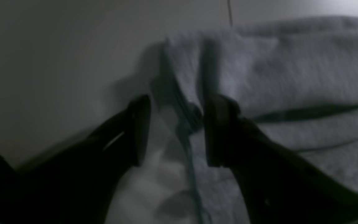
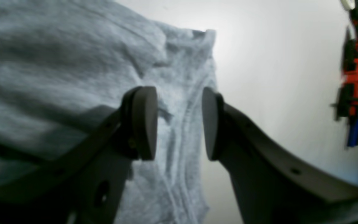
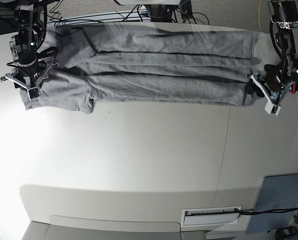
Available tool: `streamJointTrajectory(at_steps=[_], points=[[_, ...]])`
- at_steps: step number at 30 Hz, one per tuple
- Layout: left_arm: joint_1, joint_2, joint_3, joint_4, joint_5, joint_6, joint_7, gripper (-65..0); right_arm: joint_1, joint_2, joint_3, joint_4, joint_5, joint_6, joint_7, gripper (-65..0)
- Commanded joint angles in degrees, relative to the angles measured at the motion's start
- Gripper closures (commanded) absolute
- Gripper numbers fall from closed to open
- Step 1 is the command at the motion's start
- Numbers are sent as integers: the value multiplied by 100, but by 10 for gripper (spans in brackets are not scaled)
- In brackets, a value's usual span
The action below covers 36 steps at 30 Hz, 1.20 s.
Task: Fold the T-shirt properly
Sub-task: 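Lower the folded hem onto the shirt and open both grippers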
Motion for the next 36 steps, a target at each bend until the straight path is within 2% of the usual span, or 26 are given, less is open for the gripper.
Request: streamJointTrajectory(at_steps=[1,4,5,9,12,15,18,23,24,32,36], points=[[50,-111,-50,90,-170,-7,-42,-306,33,98,44,98,79,-63,76,-244],[343,-105,-140,90,-407,-35,-39,-312,33,98,44,98,302,-55,61,-262],[448,-103,-256,90,-503,-155,-42,-312,31,98,44,98,315,-55,61,-262],[804,59,-1224,87,-1231,-509,-15,-312,33,98,44,98,313,-55,66,-262],[957,286,-1974,87,-2050,-883,284,-312,33,98,44,98,313,-55,76,-262],[1054,514,-2223,85,-2398,-1054,570,-312,33,98,44,98,313,-57,81,-262],[1130,737,-2212,76,-2367,-1021,555,-312,33,96,44,98,313,-57,81,-262],[1128,1027,-2212,74,-1523,-398,-166,-312,33,98,44,98,310,-57,63,-262],[1128,1071,-2210,74,-1475,-361,-181,-312,31,98,44,98,310,-57,63,-262],[1110,1694,-2210,70,-1484,-356,-258,-312,33,98,44,98,313,-57,83,-262],[994,1961,-2208,57,-1484,-70,-540,-312,33,98,44,98,313,-57,83,-262]])
